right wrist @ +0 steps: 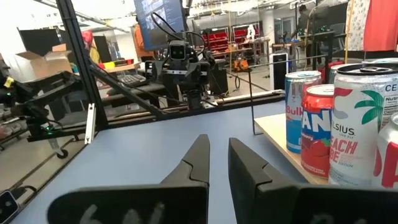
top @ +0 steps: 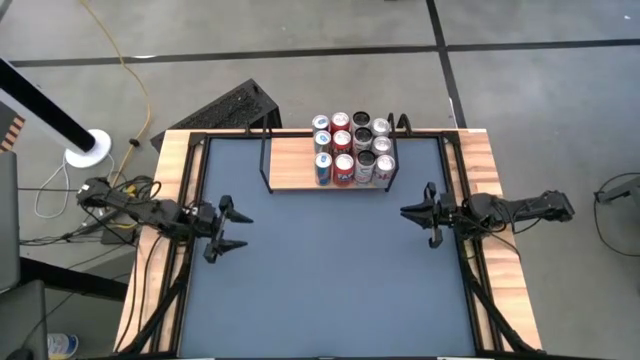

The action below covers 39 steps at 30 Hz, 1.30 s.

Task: Place canned beverage on shelf
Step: Return to Home Position

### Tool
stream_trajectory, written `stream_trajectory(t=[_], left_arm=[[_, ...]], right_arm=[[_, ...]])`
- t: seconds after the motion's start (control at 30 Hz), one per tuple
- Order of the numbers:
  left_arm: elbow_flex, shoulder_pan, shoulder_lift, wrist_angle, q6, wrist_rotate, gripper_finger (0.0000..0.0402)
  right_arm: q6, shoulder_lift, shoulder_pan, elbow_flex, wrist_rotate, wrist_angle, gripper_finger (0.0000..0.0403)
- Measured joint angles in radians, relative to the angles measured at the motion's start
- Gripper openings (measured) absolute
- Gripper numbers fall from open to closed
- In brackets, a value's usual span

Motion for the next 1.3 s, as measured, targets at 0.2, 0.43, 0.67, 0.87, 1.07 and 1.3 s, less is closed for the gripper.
stream_trajectory(t=[0.2, 0.43, 0.67, 0.87, 1.07, 1.3], left_arm=[[0.000, 0.000, 0.000, -0.047, 0.004, 0.054, 0.0311], [0.000, 0.000, -0.001, -0.065, 0.027, 0.151, 0.0311], [0.000, 0.000, 0.000, -0.093, -0.068, 0.083, 0.0311], [0.000, 0.000, 0.005, -0.173, -0.163, 0.084, 0.0311], [0.000, 0.000, 0.007, -0.169, -0.165, 0.085, 0.0311], [0.000, 0.000, 0.007, -0.169, -0.165, 0.085, 0.0311]], right_arm=[[0.000, 0.000, 0.005, 0.000, 0.000, 0.000, 0.0046], [0.000, 0.000, 0.004, 0.000, 0.000, 0.001, 0.0046], [0.000, 0.000, 0.004, 0.000, 0.000, 0.001, 0.0046], [0.000, 0.000, 0.004, 0.000, 0.000, 0.001, 0.0046], [0.000, 0.000, 0.004, 0.000, 0.000, 0.001, 0.0046], [0.000, 0.000, 0.004, 0.000, 0.000, 0.001, 0.0046]])
